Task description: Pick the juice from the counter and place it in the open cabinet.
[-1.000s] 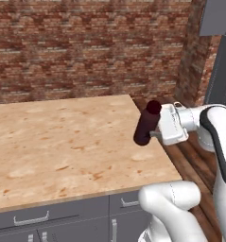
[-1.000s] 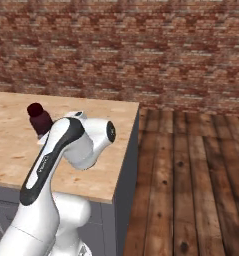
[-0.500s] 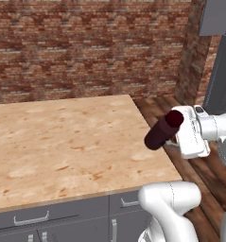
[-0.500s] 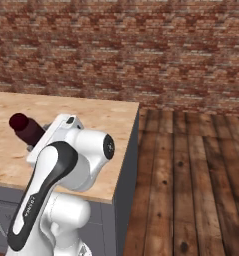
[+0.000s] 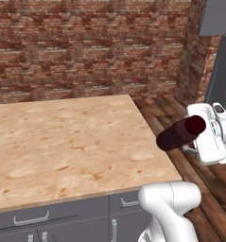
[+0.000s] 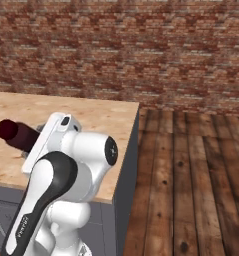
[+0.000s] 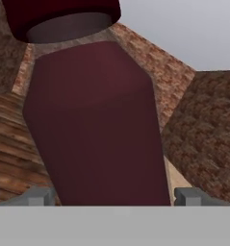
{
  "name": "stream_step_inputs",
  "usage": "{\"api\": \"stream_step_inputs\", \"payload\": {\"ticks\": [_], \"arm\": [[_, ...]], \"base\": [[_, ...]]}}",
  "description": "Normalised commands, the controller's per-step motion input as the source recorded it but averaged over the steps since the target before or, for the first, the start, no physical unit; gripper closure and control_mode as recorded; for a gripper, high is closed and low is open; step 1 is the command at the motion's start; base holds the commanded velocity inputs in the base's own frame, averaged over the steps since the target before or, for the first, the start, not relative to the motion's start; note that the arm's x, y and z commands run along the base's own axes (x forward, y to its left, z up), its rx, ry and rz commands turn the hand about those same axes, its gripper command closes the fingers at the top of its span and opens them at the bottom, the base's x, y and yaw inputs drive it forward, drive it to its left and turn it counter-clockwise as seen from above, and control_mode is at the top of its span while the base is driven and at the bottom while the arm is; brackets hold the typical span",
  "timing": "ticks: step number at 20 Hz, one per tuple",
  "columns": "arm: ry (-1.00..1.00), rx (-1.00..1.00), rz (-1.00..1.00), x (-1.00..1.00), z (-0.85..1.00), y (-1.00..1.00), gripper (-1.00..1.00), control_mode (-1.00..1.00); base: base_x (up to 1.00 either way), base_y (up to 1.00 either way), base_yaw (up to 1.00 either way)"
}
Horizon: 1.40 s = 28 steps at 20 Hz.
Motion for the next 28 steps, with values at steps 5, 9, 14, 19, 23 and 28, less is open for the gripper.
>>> {"api": "stream_step_inputs", "payload": {"ticks": [5, 9, 14, 19, 23, 28], "arm": [[-0.1, 0.0, 0.0, -0.46, 0.0, 0.0, 1.0, -1.0], [-0.07, 0.0, 0.0, -0.42, 0.0, 0.0, 1.0, -1.0], [-0.02, 0.0, 0.0, -0.45, 0.0, 0.0, 1.0, -1.0], [0.0, 0.0, 0.0, -0.4, 0.0, 0.0, 1.0, -1.0], [-0.01, 0.0, 0.0, -0.31, -0.02, 0.0, 1.0, -1.0], [0.0, 0.0, 0.0, -0.15, -0.01, 0.0, 1.0, -1.0]], "base": [[0.0, 0.0, 0.0], [0.0, 0.0, 0.0], [0.0, 0.0, 0.0], [0.0, 0.0, 0.0], [0.0, 0.0, 0.0], [0.0, 0.0, 0.0]]}}
